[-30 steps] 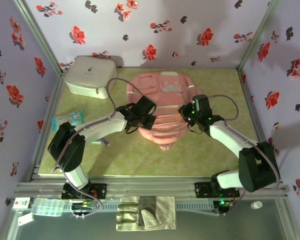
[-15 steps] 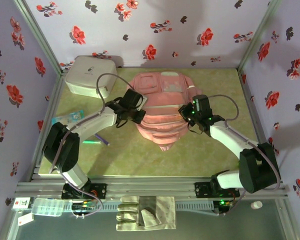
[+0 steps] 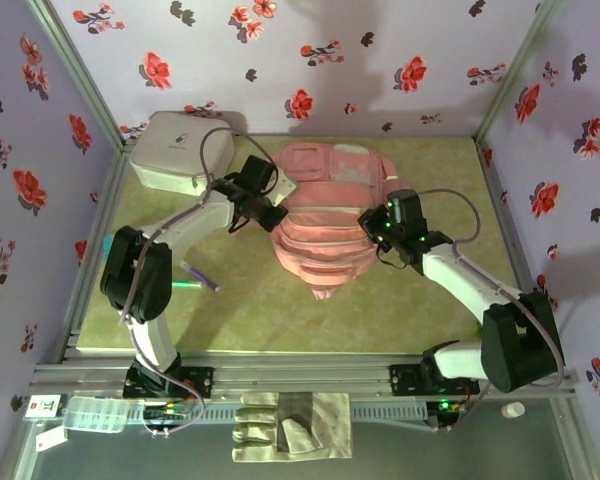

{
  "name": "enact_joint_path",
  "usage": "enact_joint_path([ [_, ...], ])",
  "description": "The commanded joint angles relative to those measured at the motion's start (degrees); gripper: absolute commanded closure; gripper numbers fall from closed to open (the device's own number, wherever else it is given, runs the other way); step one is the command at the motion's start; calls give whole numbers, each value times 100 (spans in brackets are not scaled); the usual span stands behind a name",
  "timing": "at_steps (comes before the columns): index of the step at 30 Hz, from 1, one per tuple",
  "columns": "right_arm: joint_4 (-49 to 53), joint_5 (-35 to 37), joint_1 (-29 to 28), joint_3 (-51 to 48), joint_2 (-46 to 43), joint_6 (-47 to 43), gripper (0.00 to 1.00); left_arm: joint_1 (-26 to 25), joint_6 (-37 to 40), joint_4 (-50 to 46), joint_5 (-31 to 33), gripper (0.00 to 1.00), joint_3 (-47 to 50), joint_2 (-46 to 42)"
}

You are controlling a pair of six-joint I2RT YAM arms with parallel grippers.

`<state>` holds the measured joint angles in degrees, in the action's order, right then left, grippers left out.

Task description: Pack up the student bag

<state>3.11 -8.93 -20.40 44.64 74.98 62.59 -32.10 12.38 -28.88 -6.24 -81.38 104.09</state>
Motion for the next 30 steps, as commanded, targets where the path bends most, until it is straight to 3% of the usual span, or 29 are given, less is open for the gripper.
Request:
enact_joint_path([
  [1,359,370,63,-81,-229,-159,90,270,648,-17,291,100,-376,190],
  [7,255,109,63,-27,-150,-227,90,343,799,-166,291,97,-732,487],
  [12,349,181,63,-50,-213,-288,91,370,700,336,390,96,-640,462],
  [19,29,-293,63,8,-71,-307,87,492,-213,803,653,68,-418,169],
  [30,-341,-506,-80,-56,122,77,87,824,-2711,874,1011,33,990,-1218],
])
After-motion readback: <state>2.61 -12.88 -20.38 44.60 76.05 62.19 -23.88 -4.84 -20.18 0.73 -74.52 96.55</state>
